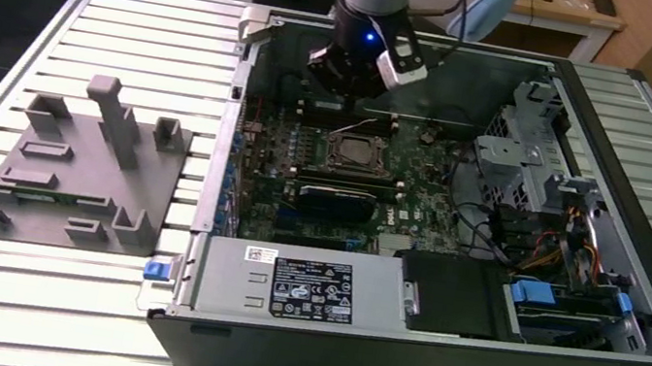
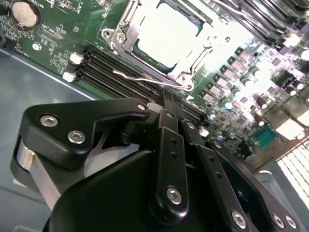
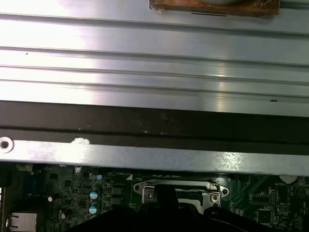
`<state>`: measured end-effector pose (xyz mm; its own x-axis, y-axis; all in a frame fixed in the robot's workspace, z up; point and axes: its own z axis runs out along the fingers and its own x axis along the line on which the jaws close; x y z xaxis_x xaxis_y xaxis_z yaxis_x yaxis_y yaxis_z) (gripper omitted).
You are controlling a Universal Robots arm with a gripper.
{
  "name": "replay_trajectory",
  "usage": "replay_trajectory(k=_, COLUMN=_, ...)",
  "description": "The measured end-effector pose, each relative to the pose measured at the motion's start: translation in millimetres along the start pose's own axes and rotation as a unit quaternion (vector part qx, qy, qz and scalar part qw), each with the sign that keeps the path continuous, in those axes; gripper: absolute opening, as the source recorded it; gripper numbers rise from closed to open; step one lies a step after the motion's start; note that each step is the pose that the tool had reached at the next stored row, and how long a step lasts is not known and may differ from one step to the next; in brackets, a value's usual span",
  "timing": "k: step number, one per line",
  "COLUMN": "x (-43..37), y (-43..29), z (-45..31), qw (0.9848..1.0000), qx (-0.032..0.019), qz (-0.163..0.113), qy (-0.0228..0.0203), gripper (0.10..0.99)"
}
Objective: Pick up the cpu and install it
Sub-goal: 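Install the first cpu locking lever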
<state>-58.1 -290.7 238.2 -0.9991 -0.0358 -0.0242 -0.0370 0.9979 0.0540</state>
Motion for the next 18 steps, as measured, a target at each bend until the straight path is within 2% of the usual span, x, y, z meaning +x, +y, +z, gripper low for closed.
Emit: replay_trajectory(k=18, x=-16.6, y=4.1, z=12.1, qw=1.0000, qx=0.0003, qz=0.000, qy=0.0000, gripper=0.106)
